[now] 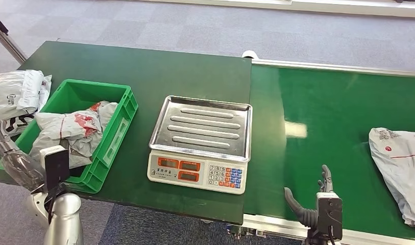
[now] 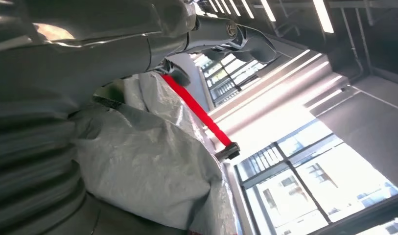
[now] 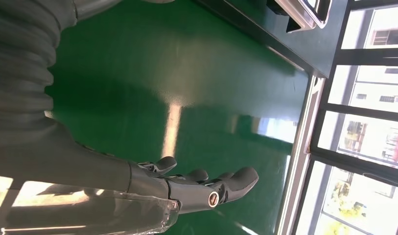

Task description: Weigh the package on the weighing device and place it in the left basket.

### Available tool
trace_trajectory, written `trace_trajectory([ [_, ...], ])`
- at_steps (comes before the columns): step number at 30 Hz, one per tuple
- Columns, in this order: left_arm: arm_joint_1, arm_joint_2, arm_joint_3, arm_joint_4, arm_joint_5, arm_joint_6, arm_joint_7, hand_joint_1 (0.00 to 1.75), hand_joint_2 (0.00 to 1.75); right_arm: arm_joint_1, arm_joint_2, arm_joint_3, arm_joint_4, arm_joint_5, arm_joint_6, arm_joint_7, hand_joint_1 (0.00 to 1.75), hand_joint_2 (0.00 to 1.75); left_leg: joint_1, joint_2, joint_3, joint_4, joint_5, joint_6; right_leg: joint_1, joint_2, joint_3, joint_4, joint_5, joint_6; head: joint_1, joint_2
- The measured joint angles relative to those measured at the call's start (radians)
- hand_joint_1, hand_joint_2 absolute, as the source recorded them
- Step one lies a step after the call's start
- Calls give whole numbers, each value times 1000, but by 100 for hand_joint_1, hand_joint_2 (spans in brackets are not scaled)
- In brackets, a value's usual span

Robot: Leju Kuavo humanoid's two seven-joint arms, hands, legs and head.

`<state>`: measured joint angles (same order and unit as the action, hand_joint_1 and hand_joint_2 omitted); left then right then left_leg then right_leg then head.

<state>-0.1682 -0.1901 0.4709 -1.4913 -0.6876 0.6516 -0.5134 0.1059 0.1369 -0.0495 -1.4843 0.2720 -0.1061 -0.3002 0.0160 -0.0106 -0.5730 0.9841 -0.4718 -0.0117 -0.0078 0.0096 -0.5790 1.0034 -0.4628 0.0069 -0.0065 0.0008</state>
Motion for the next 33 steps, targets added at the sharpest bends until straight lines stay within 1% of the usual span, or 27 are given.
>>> trace_trajectory([
  [4,3,-11,1,-22,67,0,-125,0,175,-1,0,1,0,-3,0,0,0,175,0,0,0,0,0,0,0,0,0,0,0,0,0,0],
  [6,8,-17,-2,-44,112,0,-158,0,175,-2,0,3,0,-5,0,-1,0,175,0,0,0,0,0,0,0,0,0,0,0,0,0,0],
  [8,18,-20,-12,-79,162,0,-175,0,175,-3,0,4,0,-8,0,-2,0,175,0,0,0,0,0,0,0,0,0,0,0,0,0,0],
  [15,37,-23,-53,-168,222,0,-184,0,175,-10,-1,5,0,-14,3,-4,0,175,0,0,0,0,0,0,0,-1,0,0,0,0,0,0],
  [19,63,-16,-132,-241,278,0,-184,0,175,-21,-4,5,0,-35,18,-11,0,175,0,0,0,0,0,0,0,-1,0,0,0,0,0,0],
  [24,88,-14,-233,-352,280,0,-184,0,175,-30,-8,8,1,-63,35,-34,0,175,0,0,0,0,0,0,0,-1,0,0,0,0,0,0],
  [29,100,-14,-278,-411,281,0,-184,0,175,-33,-12,10,1,-66,38,-40,0,175,0,0,0,0,0,0,0,-1,0,0,0,0,0,0],
  [33,111,-11,-314,-455,296,0,-184,0,175,-37,-14,12,1,-82,40,-67,0,175,0,0,0,0,0,0,0,-1,0,0,0,0,0,0],
])
